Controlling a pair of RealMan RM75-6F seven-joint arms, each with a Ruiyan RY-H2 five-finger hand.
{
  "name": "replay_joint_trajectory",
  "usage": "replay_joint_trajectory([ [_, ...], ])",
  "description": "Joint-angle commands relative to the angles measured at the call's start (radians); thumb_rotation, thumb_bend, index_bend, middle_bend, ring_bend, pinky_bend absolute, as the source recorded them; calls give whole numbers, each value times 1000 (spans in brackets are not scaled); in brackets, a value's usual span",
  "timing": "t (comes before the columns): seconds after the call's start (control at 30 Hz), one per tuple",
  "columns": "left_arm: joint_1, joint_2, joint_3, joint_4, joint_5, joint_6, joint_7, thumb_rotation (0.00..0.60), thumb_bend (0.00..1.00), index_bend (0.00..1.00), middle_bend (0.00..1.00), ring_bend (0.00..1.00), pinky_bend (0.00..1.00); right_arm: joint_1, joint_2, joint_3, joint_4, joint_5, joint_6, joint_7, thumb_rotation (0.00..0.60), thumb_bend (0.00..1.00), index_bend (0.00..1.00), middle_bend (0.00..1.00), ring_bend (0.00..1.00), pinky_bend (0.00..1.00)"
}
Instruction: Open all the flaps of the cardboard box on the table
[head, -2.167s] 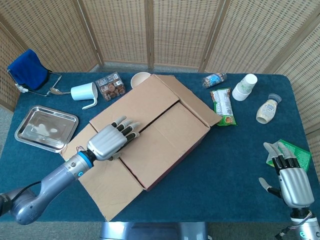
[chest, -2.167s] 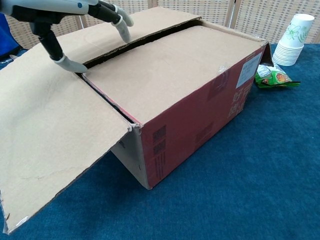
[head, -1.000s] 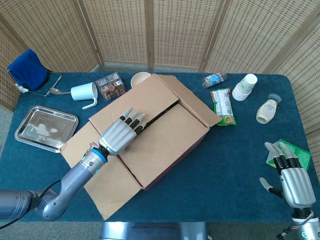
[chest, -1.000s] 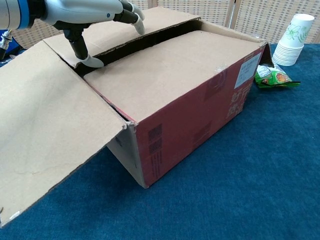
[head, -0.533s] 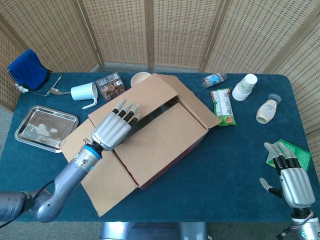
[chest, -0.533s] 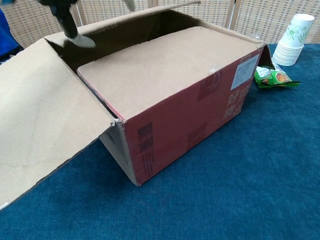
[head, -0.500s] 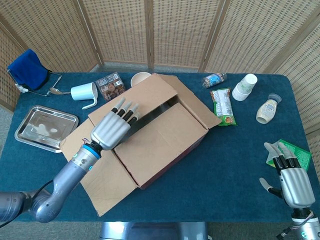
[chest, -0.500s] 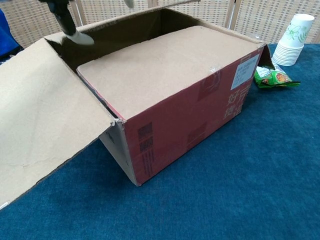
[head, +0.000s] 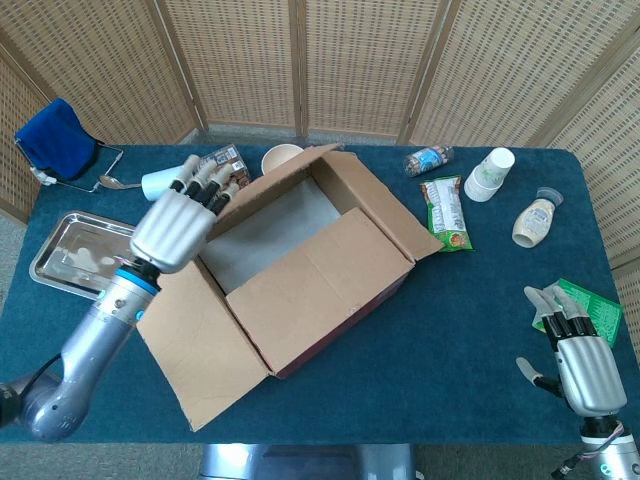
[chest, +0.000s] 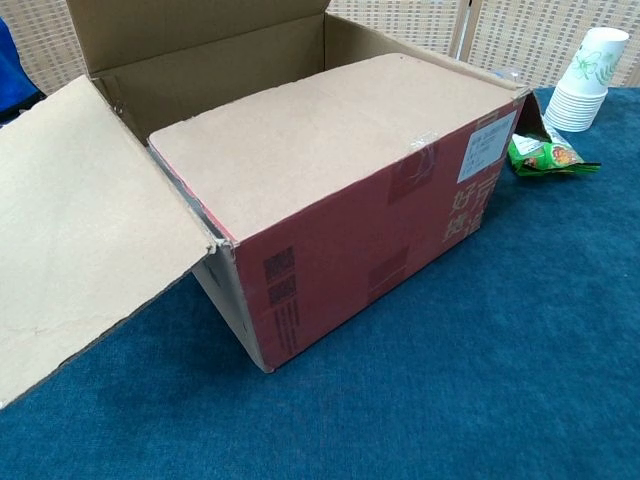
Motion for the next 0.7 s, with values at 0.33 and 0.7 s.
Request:
replay_joint_trajectory([
  [0.33, 58, 71, -37, 93, -36, 9, -74, 600, 55, 128, 0, 0, 0, 5, -6, -4, 1, 1, -15, -9, 600, 188, 55, 135, 0, 155],
  [0.7, 113, 30, -20, 275, -57, -30, -135, 600, 56, 129, 0, 0, 0, 6, -7, -11, -1, -7, -17, -10, 600, 190, 55, 135, 0, 155],
])
